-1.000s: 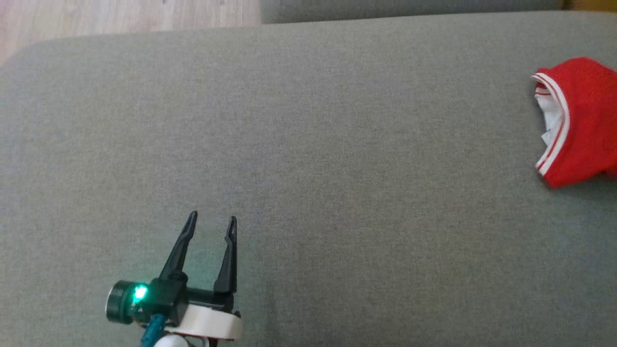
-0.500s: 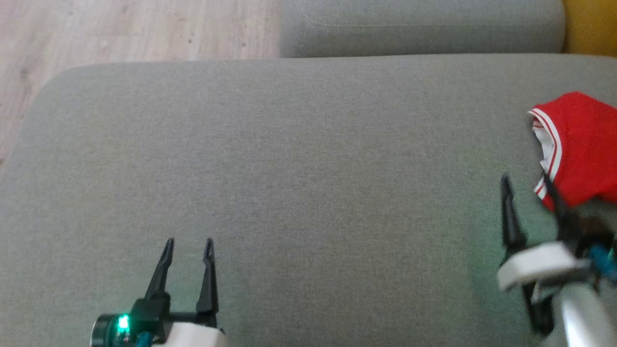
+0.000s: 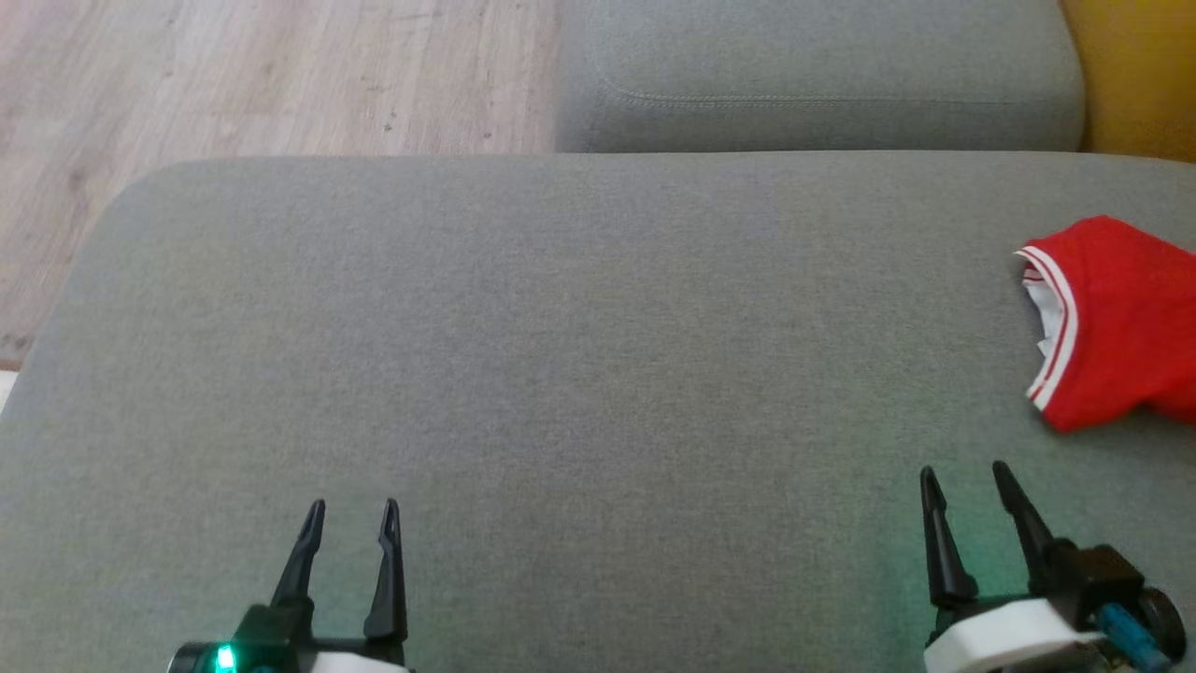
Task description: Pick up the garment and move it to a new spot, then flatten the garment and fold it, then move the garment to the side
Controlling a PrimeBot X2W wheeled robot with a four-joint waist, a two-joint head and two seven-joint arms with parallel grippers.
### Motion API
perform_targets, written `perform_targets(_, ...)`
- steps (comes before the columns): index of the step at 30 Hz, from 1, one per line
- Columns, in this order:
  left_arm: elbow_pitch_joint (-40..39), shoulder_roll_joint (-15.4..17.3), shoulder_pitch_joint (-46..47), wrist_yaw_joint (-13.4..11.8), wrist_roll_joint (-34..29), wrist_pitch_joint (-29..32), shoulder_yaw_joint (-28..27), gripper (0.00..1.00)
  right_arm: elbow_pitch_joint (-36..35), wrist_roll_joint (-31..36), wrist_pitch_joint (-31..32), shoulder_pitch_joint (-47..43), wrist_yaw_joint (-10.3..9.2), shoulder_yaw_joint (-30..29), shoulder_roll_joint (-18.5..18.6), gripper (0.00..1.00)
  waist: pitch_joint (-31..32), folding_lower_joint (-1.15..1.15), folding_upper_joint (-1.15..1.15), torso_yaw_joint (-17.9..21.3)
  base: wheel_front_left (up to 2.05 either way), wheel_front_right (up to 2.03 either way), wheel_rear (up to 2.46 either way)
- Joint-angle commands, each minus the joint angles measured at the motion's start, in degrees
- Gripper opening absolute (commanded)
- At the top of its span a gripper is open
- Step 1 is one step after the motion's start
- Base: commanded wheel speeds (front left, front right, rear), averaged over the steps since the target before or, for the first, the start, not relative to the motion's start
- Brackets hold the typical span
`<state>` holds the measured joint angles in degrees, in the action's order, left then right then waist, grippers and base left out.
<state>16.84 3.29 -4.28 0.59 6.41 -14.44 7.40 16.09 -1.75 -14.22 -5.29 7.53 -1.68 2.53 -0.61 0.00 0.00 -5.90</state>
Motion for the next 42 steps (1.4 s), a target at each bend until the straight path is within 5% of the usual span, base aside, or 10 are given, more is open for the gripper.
perform_targets(1, -1.44, 0.42, 0.77, 0.44, -0.12, -0.56, -2.01, 1.00, -2.36, -1.10, -0.76, 0.32, -0.04, 1.78, 0.38, 1.00, 0.37, 0.00, 0.00, 0.49, 0.00, 0.00, 0.00)
perform_targets(5, -1.57, 0.29, 0.66, 1.30, 0.06, -0.56, -2.38, 1.00, -3.28, -2.45, -0.77, -0.81, -0.04, 3.10, 0.36, 1.00, 0.83, 0.00, 0.00, 1.92, 0.00, 0.00, 0.00)
perform_targets(6, 0.07, -0.02, -1.05, 1.37, 0.15, 0.00, -0.23, 0.00, -1.26, -2.34, 0.01, -1.97, 0.00, 1.78, -0.01, 0.00, 0.77, 0.00, 0.00, 1.63, 0.00, 0.00, 0.00)
perform_targets(42, 1.05, -0.35, 1.91, 2.89, 22.97, 5.79, -3.73, 0.00, 0.33, -26.65, 4.75, 0.97, -0.01, 1.08, 0.81, 0.00, 0.71, 0.00, 0.00, 2.83, 0.00, 0.00, 0.00)
